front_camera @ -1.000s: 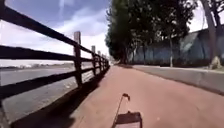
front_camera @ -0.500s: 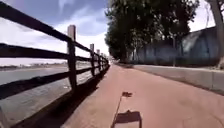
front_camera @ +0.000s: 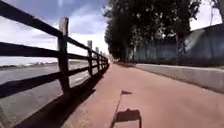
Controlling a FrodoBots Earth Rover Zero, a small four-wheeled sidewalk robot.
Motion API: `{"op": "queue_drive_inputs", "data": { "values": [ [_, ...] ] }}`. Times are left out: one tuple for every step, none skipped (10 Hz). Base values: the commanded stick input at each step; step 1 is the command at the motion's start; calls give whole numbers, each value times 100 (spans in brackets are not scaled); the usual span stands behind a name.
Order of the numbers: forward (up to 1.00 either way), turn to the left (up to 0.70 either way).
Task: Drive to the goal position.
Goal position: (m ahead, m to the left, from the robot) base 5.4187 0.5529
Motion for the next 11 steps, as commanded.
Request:
{"op": "queue_drive_inputs", "data": {
  "values": [
    [70, -8],
    [70, -8],
    [70, -8],
    [70, -8],
    [70, -8],
    [70, -8],
    [70, -8],
    [70, -8],
    [70, -8],
    [70, -8],
    [70, -8]
  ]
}}
